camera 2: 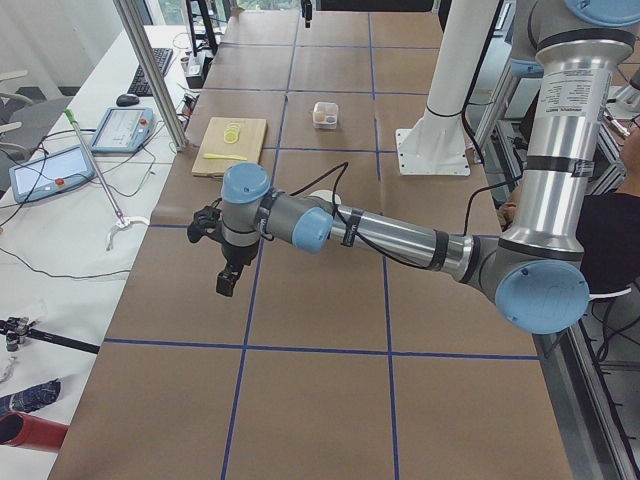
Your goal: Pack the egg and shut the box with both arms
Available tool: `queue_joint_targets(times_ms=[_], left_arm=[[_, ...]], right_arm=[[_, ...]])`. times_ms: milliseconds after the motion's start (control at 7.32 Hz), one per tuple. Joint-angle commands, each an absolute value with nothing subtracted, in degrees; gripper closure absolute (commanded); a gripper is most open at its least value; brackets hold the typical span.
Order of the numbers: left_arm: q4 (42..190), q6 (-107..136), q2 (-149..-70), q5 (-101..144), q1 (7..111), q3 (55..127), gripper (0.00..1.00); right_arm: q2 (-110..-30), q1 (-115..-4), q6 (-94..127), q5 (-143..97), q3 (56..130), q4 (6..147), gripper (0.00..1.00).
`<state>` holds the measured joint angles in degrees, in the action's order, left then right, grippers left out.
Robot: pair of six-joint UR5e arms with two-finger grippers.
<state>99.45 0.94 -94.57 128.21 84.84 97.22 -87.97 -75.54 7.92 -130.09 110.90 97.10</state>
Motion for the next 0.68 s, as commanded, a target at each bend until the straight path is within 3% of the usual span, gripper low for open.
queue_joint_targets(times_ms=[0, 547], left_arm=[[99.32, -5.51, -90.72, 128.32, 86.74, 96.24, 0.00], [98.97, -7.82, -87.54, 130.33, 88.33, 92.91, 0.00]], right_arm=[[-95.25, -87.40, -8.56, -134.28, 104.53, 96.94, 0.00], [-97.65, -90.44, -8.96, -134.91, 102.66, 96.77, 0.00]])
